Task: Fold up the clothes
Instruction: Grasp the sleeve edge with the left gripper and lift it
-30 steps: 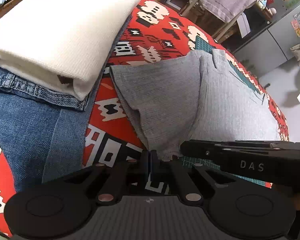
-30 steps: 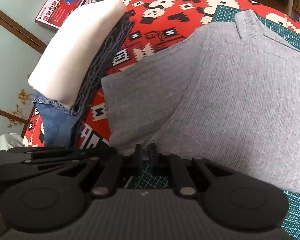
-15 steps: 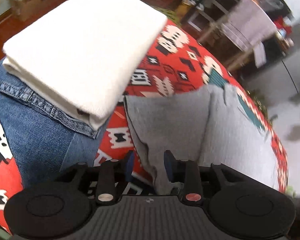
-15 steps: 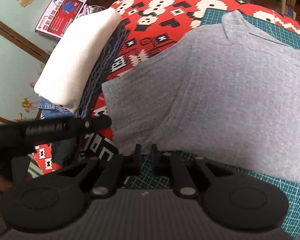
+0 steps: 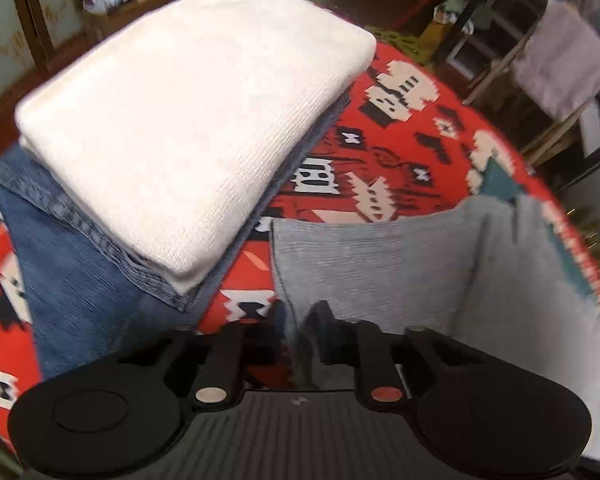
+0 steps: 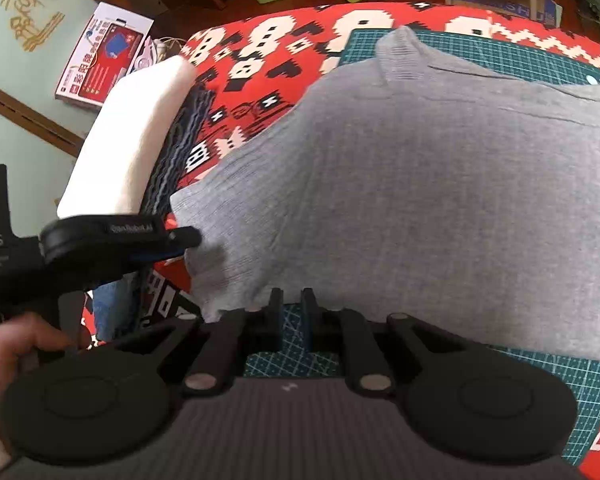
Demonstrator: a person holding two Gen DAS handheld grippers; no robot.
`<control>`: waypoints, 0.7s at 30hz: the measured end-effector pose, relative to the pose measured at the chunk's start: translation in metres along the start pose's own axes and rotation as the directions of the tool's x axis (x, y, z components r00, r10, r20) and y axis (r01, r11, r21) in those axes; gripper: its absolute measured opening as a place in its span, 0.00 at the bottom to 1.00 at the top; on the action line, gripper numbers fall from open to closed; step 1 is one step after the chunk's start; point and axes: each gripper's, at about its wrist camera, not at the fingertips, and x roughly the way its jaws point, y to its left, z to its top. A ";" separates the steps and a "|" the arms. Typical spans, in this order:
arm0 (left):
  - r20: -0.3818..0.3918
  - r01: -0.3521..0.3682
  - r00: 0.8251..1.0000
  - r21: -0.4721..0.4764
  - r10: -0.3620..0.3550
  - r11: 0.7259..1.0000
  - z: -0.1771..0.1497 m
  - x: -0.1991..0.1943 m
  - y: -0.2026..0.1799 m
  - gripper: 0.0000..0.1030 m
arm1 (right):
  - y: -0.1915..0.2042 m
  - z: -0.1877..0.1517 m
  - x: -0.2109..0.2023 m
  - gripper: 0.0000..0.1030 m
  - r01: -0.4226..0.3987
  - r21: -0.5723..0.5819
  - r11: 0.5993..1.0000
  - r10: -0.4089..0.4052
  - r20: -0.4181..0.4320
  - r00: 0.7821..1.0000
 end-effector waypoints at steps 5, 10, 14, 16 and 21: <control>0.036 -0.074 0.997 0.031 0.072 0.997 -0.005 -0.001 -0.013 0.14 | -0.013 0.002 -0.007 0.11 0.000 0.021 1.000 0.000 0.016 1.000; 0.097 -0.150 0.985 0.106 0.140 0.983 -0.010 0.001 -0.027 0.17 | -0.024 0.003 -0.013 0.11 0.007 0.045 0.999 -0.009 0.031 0.999; 0.105 -0.149 0.985 0.131 0.135 0.980 -0.011 0.002 -0.034 0.05 | -0.028 0.001 -0.015 0.11 0.012 0.056 0.998 -0.014 0.035 0.999; 0.101 -0.143 0.986 0.120 0.132 0.982 -0.011 0.001 -0.034 0.04 | -0.029 0.000 -0.016 0.11 0.015 0.060 0.998 -0.017 0.036 0.999; 0.125 -0.105 0.988 0.081 0.094 0.991 -0.006 -0.012 -0.030 0.04 | -0.033 -0.001 -0.020 0.11 0.022 0.068 0.997 -0.025 0.048 0.999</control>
